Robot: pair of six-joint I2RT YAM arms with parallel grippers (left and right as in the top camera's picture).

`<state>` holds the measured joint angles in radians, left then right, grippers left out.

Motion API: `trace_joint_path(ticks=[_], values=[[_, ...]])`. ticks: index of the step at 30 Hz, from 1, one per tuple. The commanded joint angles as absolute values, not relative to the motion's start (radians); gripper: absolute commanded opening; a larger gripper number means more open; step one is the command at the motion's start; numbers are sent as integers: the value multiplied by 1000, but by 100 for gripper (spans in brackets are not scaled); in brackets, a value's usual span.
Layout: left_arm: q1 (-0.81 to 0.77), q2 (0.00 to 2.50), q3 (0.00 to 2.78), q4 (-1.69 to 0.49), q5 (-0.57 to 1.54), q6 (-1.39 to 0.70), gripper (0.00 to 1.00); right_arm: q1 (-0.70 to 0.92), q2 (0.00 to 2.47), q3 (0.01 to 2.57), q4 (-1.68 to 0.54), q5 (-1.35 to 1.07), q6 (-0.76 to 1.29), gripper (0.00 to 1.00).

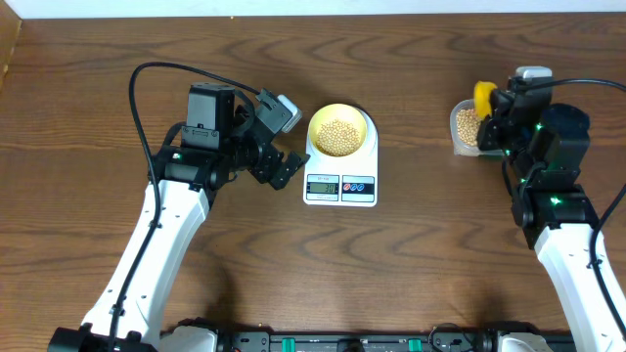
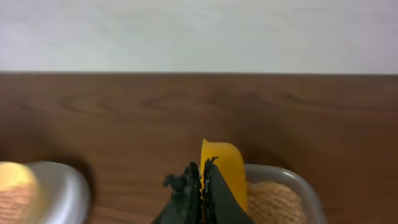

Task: Scoop item into bowl and weigh 50g on scale
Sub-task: 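Carry the empty scoop right back to the soybean tub, then dip the scoop into the soybeans in the tub with the right gripper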

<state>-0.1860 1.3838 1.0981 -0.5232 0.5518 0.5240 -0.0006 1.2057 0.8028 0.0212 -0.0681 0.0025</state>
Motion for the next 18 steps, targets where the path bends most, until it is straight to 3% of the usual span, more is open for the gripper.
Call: trace_joint_path(ticks=[1,10,18], values=[[-184,1373,1090,-522,565,519,97,-8,1198,804,-35,149,-62,1],[-184,1373,1090,-522,565,519,98,-8,1227,804,-124,183,-62,1],[-184,1373,1090,-522,565,519,98,-8,1357,804,-65,234,-61,1]])
